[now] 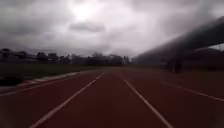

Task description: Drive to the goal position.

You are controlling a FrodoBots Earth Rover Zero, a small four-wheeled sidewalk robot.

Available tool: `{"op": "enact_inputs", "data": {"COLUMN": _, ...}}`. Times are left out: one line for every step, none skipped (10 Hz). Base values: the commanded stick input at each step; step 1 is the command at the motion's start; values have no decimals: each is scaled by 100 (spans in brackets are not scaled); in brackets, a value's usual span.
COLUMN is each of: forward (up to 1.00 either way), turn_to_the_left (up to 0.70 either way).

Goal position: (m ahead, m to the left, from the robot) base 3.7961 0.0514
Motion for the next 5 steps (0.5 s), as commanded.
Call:
{"op": "enact_inputs", "data": {"forward": 70, "turn_to_the_left": 0}}
{"op": "enact_inputs", "data": {"forward": 70, "turn_to_the_left": 0}}
{"op": "enact_inputs", "data": {"forward": 70, "turn_to_the_left": 0}}
{"op": "enact_inputs", "data": {"forward": 70, "turn_to_the_left": 0}}
{"op": "enact_inputs", "data": {"forward": 70, "turn_to_the_left": 0}}
